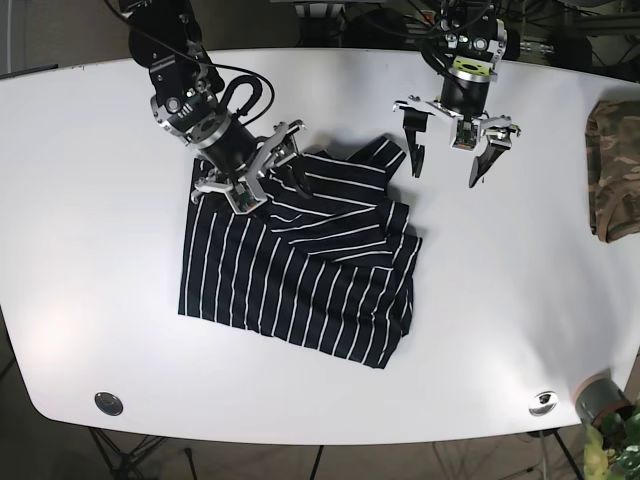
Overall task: Fold the T-shirt properly
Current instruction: 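Lower the right gripper onto the navy striped shirt's collar, then grasp the striped shirt with the right gripper and drag it across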
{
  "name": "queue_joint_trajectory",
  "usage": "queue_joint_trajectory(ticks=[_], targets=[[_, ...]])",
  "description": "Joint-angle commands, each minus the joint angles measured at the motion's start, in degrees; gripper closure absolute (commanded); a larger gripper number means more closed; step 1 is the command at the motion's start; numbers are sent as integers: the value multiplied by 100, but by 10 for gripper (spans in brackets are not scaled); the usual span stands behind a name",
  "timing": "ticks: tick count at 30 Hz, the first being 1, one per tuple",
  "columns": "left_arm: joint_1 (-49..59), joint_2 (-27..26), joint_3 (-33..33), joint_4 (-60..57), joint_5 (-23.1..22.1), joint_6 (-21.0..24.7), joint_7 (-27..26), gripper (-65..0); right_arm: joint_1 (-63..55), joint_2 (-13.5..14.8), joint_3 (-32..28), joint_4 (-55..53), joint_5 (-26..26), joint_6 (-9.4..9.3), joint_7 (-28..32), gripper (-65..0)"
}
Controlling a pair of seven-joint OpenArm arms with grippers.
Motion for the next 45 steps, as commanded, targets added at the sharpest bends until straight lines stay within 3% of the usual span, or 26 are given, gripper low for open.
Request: queue_joint_trajectory(ticks=[1,5,13,22,25,32,39,45], targets=[[-56,-26,-79,122,-30,21,38,-485,481,-40,-163,-61,21,-17,-76,-409],[-240,-35,-352,113,-30,21,144,-485,1140,-260,-445,-483,21,-17,-366,-406],[-451,-43,-572,78,-30,12,346,-485,2063,-682,-867,-1661,21,-17,-383,-406],[-460,-43,-554,-10,-21,12,355,-486,2784,-1491,-954,-3156,12,-17,-383,-404],[-486,-52,-554,-54,-21,12,355,-486,2846,-1640,-1086,-3455,-190,-17,-375,-403],[-557,-210,-563,-54,-21,12,355,-486,2890,-1904,-1464,-3736,-1201,-17,-366,-401],[-557,-210,-563,-54,-21,12,355,-486,2907,-1913,-1385,-3807,-1606,-61,-331,-401],[-565,-210,-563,-54,-21,12,355,-486,2890,-1842,-1227,-3798,-1860,-254,-111,-401]])
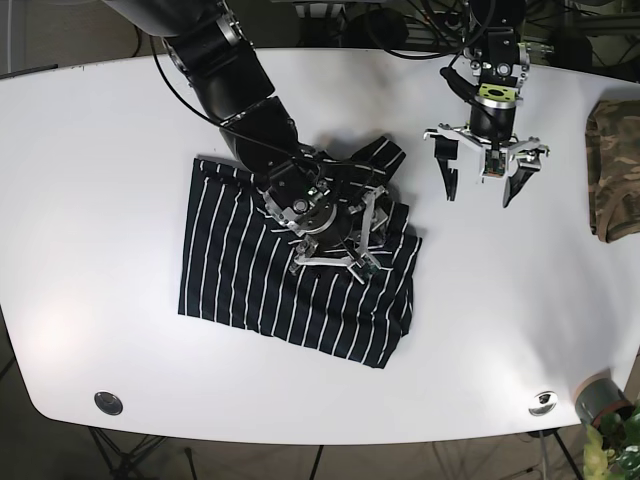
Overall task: Fold the T-shirt properly
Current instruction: 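Grasp the striped shirt with the right gripper and drag it across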
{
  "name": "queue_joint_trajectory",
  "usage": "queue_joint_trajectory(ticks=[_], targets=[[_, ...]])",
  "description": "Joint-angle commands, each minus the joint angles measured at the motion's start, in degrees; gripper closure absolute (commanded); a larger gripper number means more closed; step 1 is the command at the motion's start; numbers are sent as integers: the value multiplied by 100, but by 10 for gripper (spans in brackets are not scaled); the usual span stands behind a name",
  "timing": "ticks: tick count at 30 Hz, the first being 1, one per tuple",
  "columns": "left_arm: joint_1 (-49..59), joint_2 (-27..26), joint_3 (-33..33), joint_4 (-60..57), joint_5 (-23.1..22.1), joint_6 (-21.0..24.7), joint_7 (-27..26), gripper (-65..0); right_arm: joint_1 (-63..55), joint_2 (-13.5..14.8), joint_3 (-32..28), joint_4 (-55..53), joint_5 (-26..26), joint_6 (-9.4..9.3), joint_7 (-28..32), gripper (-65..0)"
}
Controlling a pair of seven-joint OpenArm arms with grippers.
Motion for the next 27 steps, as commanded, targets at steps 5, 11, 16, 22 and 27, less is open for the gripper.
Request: queue_joint_trajectory(ticks=[5,11,16,22,27], targets=[[-12,-18,-10,95,-21,23,-150,-486,138,123,-5,121,33,1,167,-401],[-12,-18,-10,95,-21,23,-150,-486,15,97,-14,130,24,1,158,-401],[-12,-18,-10,95,-21,23,-150,-486,-126,44,-32,104,24,1,184,-401],[-12,-27,-10,95,-21,14,-150,-486,-196,-26,-5,95,24,1,272,-400],[-12,-159,-1,95,-21,14,-150,-486,-205,-17,-5,95,24,1,369,-360]])
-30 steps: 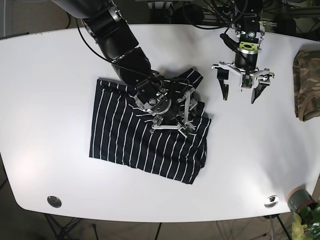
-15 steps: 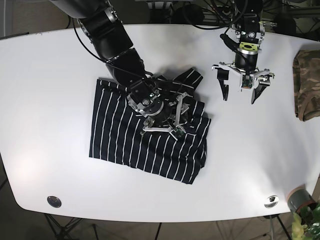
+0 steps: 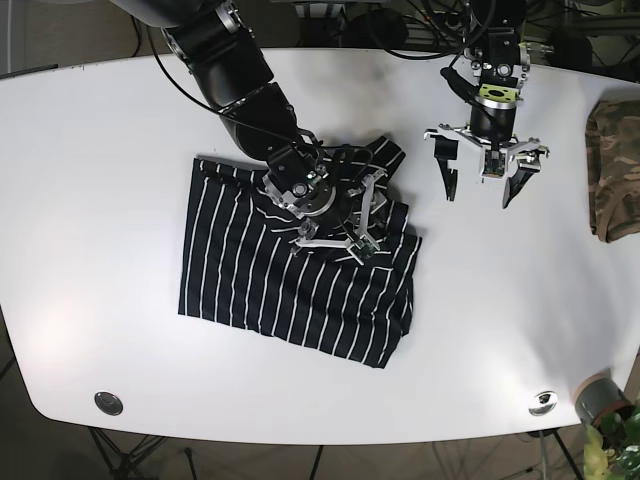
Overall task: Fold the T-shirt properly
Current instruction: 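Grasp the striped shirt with the right gripper and drag it across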
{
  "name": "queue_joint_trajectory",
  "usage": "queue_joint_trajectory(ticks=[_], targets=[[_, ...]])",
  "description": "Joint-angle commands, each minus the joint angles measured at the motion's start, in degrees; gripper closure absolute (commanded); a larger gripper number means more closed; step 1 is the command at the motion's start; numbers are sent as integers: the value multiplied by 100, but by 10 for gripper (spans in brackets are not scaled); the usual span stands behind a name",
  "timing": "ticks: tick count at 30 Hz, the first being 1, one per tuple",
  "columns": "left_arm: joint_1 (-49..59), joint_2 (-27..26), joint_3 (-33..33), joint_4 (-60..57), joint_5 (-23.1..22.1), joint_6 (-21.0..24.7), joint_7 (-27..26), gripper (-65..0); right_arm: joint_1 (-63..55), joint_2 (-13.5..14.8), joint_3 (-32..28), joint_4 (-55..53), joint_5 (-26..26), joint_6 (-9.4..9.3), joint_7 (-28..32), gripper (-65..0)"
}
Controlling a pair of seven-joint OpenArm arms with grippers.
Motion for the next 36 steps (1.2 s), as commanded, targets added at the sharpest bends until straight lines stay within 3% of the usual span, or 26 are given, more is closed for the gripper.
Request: queue_joint_trajectory(ticks=[1,3,6,9,12,16,21,26,34,36], targets=[[-12,-122,6,95,-23,19,-150,-486,123,-61,12,88,15,3,175,-315],[-21,-131,6,95,-23,19,-150,-486,123,-61,12,88,15,3,175,-160],[-21,-139,-3,95,-23,19,-150,-486,123,-61,12,88,15,3,166,-11],[-21,-139,-3,95,-23,19,-150,-486,123,-44,21,115,15,3,175,-43],[-21,-139,-3,95,-67,19,-150,-486,131,-44,171,299,15,3,157,-19],[-21,-148,-12,104,-603,10,-106,-486,105,-44,680,906,15,65,78,-21],[-21,-148,-3,148,-1175,10,395,-486,193,97,1050,1530,15,83,-177,-21],[-12,-139,41,209,-1307,1,500,-486,474,352,1094,2225,15,381,-335,-21],[-12,-131,225,218,-1298,1,553,-486,1327,748,1094,2928,15,628,-749,-21],[-21,-131,392,218,-1272,1,553,-486,1705,836,1094,3033,15,760,-924,-21]])
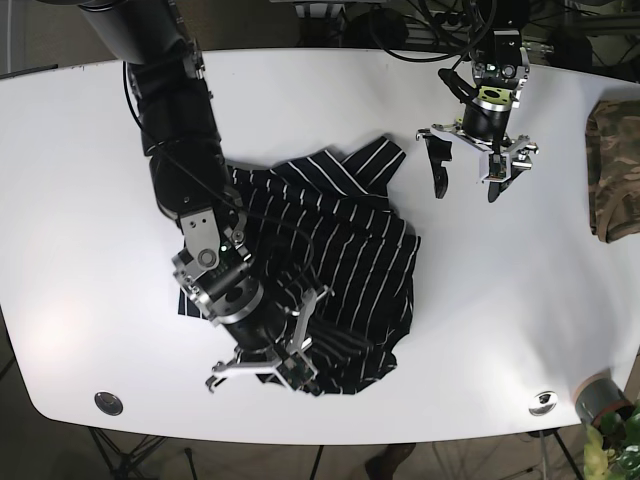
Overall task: Fold the T-shirt properly
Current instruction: 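Grasp the striped shirt with the right gripper and drag it across, then lift the striped shirt with the right gripper and shake it out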
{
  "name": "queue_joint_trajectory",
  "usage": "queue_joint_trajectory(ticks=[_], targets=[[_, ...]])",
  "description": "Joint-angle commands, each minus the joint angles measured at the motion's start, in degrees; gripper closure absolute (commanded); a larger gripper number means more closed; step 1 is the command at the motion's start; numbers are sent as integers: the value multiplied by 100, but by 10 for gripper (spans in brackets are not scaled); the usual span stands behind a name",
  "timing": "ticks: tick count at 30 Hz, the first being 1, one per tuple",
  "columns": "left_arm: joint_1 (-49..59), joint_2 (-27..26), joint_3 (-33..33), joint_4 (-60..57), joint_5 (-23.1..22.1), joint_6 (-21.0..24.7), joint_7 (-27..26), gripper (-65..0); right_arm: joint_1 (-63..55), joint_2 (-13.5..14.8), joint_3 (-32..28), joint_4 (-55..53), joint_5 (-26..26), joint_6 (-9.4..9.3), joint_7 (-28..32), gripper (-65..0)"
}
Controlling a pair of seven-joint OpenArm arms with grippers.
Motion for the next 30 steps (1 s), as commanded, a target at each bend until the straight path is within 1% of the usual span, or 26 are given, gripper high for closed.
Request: queue_joint_trajectory(ticks=[1,3,6,10,14,18,21,23,24,25,26,28,29,30], targets=[[-19,-39,187,142,-19,12,-149,-486,580,42,18,245,7,80,15,-21],[-10,-39,310,151,-19,12,-149,-486,905,148,27,350,7,194,-64,-21],[-10,-30,504,142,-10,12,-149,-486,1451,324,27,359,7,291,-161,-21],[-10,-39,732,124,-10,21,-149,-485,2171,482,27,350,7,441,-284,-21],[-19,-21,776,115,-10,21,-149,-485,2708,605,27,324,7,581,-424,-24],[-89,-21,750,107,-10,21,-140,-485,2743,587,27,254,7,581,-424,-27],[-133,-39,732,107,-10,21,-140,-485,2435,561,27,201,7,537,-416,-27],[-133,-39,732,98,-2,21,-140,-485,2286,473,27,60,7,537,-398,-30],[-133,-39,732,98,-2,21,-140,-485,2189,367,27,-98,-20,537,-389,-44],[-133,-39,732,98,-2,21,-140,-485,2127,332,36,-195,-46,537,-389,-59],[-133,-39,732,98,-2,21,-140,-485,2040,280,124,-309,-46,537,-372,-87],[-133,-39,732,89,-2,21,-140,-485,1864,156,414,-590,7,537,-231,-163],[-133,-39,732,71,-2,21,-140,-485,1749,51,590,-775,7,537,-108,-214],[-133,-39,741,36,-2,21,-140,-485,1635,-63,774,-977,-20,537,50,-279]])
